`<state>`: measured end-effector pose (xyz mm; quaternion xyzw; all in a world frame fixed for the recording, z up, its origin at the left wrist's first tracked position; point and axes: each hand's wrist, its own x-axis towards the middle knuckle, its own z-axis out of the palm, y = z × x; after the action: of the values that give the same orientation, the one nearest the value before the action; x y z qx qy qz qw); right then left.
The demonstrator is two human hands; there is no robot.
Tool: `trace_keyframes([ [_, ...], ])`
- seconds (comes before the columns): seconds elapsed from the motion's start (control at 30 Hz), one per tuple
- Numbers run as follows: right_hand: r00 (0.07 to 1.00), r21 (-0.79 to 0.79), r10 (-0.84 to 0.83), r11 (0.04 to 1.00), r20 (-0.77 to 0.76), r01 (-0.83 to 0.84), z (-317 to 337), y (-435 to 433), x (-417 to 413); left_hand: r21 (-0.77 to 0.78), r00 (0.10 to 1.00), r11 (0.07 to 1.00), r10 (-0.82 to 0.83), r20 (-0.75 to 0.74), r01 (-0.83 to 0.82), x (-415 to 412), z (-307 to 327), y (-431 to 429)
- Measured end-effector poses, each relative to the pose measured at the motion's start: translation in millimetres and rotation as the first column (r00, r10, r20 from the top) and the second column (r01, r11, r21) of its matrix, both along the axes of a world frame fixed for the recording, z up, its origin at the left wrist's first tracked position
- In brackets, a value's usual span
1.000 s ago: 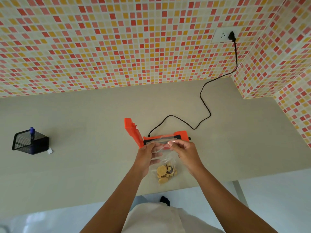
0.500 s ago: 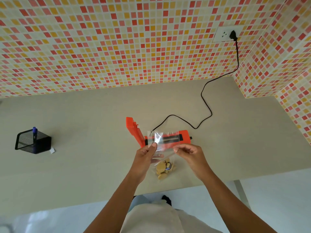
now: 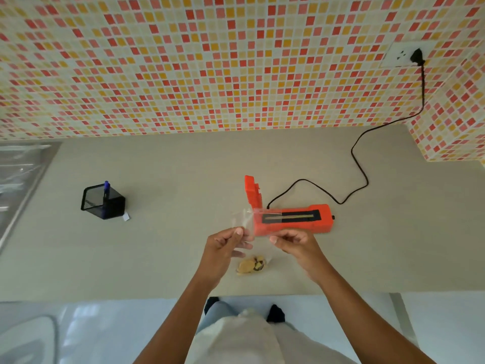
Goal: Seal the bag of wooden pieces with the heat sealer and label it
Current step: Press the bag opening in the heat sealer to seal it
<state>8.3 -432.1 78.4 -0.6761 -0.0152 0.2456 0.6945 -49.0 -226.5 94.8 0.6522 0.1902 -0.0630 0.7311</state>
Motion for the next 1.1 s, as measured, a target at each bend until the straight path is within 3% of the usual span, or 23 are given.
trace_keyframes([
  [0.3, 0.999, -0.066, 0.034, 0.997, 0.042, -0.032, -13, 111, -9, -0.040, 0.995, 0.996, 0.084, -0.047, -0.085, -2, -10, 105],
  [0.5, 0.995, -0.154, -0.044, 0.986, 0.087, 0.057, -24, 189, 3, -0.062, 0.997, 0.997, 0.033, -0.076, -0.038, 24, -15, 182],
  [0.73, 0.998, -0.252, -0.068, 0.965, 0.013, 0.069, -48, 249, 19, -0.066, 0.997, 0.997, -0.034, -0.074, 0.030, 62, -28, 244],
  [0.93, 0.985, -0.326, -0.168, 0.930, 0.035, 0.170, -66, 276, 30, 0.017, 0.994, 0.999, -0.032, -0.104, 0.034, 88, -45, 271],
  [1.1, 0.978, -0.438, -0.206, 0.877, 0.028, 0.197, -76, 281, 46, 0.176, 0.957, 0.980, -0.044, -0.287, 0.097, 99, -81, 283],
])
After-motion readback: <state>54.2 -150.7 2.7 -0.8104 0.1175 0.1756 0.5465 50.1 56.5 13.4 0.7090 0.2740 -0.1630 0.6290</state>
